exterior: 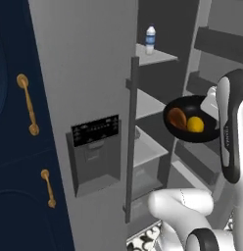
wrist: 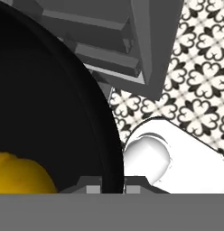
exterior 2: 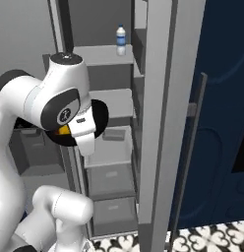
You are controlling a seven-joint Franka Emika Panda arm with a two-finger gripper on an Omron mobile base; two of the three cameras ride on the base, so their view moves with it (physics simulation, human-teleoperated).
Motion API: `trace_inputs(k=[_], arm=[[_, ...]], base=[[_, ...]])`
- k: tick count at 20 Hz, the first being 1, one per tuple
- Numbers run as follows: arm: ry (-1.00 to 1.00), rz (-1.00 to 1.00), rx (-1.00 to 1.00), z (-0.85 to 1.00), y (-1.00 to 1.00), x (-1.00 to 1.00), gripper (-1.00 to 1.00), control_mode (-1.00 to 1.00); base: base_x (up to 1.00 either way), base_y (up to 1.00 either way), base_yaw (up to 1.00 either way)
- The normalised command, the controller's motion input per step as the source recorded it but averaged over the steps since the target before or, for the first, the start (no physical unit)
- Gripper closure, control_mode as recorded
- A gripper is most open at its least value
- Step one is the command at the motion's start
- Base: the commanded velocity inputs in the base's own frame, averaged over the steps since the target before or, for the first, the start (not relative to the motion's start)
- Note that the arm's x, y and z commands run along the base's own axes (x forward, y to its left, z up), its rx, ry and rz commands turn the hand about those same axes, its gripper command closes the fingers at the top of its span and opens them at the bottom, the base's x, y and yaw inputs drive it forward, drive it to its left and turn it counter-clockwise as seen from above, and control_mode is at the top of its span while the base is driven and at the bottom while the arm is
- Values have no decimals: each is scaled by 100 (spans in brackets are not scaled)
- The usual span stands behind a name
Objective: Pick the chicken drumstick and lemon from their plates and place them in the bowl. Then put the bowl in the fridge.
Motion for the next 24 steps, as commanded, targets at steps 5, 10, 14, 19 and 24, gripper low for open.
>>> trace_inputs(k=[5,10,14,19,24], arm=[[0,0,0,0,0,0,100,100],[0,0,0,0,0,0,100,100],[0,0,0,0,0,0,100,100],[0,0,0,0,0,0,100,100],[-4,1,3,0,-11,-2,100,-100]], base=[[17,-9,29],[49,-1,18],[71,-9,9],[62,-19,2],[0,-38,4]])
